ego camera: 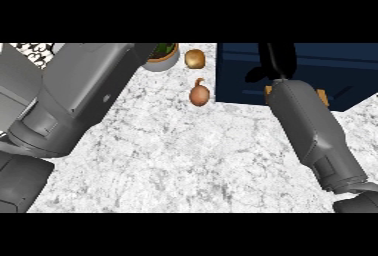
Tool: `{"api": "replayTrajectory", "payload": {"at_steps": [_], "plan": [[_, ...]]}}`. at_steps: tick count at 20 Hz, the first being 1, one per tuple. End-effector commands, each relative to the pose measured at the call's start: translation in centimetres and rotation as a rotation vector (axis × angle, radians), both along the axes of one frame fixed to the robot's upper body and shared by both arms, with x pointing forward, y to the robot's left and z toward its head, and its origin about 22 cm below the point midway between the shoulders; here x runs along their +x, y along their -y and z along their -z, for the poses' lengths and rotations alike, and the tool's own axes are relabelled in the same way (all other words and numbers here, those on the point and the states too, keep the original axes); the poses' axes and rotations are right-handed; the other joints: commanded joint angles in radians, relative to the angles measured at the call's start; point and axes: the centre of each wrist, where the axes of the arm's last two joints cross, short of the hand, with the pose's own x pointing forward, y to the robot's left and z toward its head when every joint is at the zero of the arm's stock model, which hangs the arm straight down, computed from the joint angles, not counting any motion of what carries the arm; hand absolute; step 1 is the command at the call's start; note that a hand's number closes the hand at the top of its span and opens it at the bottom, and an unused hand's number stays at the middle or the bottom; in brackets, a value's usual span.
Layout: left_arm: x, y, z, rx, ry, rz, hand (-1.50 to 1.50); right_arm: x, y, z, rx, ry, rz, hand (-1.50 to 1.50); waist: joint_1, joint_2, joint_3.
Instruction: Pick up the can, place it into the drawer and close the drawer
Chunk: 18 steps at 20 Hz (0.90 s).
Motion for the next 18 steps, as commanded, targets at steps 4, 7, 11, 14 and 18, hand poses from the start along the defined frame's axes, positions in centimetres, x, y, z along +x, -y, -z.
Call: {"api": "replayTrajectory", "payload": {"at_steps": [4, 7, 11, 14, 18], "plan": [[-0.4, -1.4, 0.6, 0.008, 0.017, 0.003, -1.50, 1.7, 0.2, -2.8, 0.010, 0.074, 0.021, -1.50, 0.023, 0.009, -0.001], [-0.7, -3.1, 0.9, -0.004, 0.003, 0.028, -1.50, 2.1, -1.8, -4.2, 0.032, 0.062, 0.005, -1.50, 0.043, 0.000, -0.002], [-0.9, -3.6, 2.1, 0.002, -0.017, 0.032, -1.50, 2.3, -2.3, -4.9, 0.117, 0.085, -0.005, -1.50, 0.044, 0.003, -0.001], [-1.2, -4.0, 1.4, 0.002, -0.011, 0.020, -1.50, 2.4, -2.0, -5.5, 0.184, 0.104, -0.089, -1.50, 0.028, -0.002, 0.001], [-1.6, -5.8, 1.4, 0.002, -0.019, 0.022, -1.50, 2.8, -1.5, -6.6, 0.187, 0.099, -0.098, -1.50, 0.032, -0.003, 0.000]]}}
